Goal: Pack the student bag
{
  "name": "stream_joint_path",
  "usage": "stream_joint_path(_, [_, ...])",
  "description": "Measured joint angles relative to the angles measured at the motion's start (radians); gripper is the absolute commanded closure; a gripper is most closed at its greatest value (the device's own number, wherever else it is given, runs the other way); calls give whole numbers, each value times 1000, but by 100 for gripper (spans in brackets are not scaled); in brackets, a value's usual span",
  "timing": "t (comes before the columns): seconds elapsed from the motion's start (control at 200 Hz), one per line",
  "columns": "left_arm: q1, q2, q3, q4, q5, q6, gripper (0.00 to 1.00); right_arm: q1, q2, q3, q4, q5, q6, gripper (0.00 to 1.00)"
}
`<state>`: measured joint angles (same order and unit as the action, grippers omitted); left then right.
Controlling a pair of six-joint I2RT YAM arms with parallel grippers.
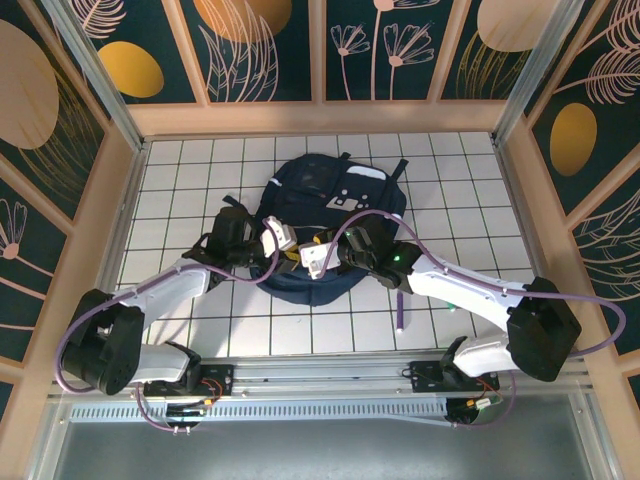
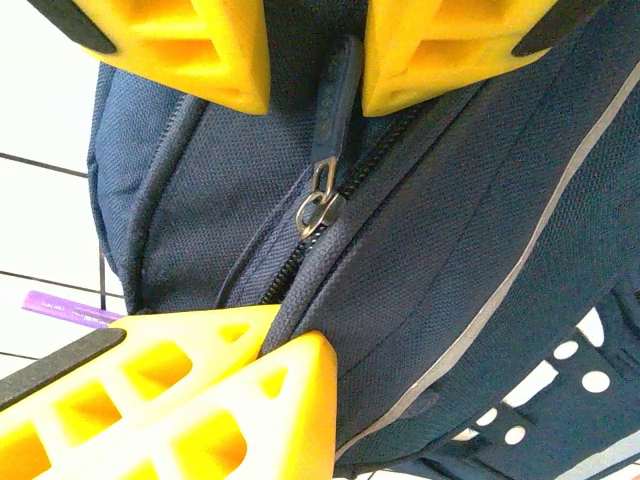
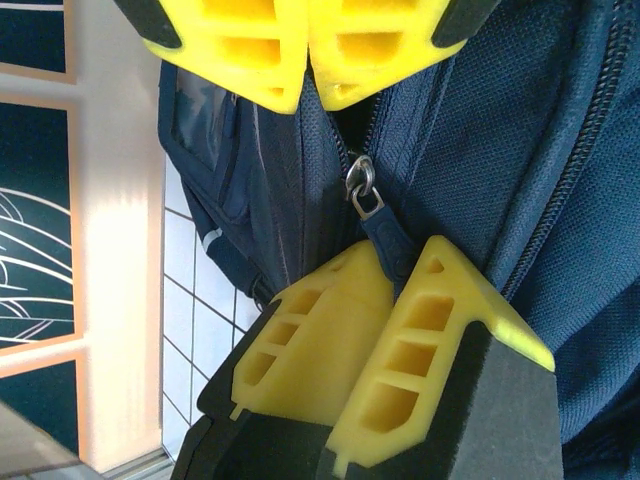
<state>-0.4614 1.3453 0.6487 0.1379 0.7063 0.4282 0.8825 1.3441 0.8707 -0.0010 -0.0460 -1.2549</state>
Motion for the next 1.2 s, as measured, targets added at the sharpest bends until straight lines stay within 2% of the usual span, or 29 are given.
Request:
stream_joint_path(0.145, [0,26,19,0,16,-3,71,0,0,0,-3,0,1,100])
stream_joint_path(0.611, [-5,46,21,0,58,-10,84,0,0,0,4,0,5,100])
stream_joint_path(0.651, [-6,47,22,0,58,-10,88,0,0,0,5,0,6,100])
stream_joint_path(0.696, [-6,49,24,1,58,-11,100,1,0,0,4,0,8,100])
stream_joint_path(0.966, [-9,56,35,0,37,-17,100,2,0,-2,4,11,4,100])
stream_joint_path(1.196, [16,-1,19,0,-11,-37,100,-6,-9,-4,5,19,-7,100])
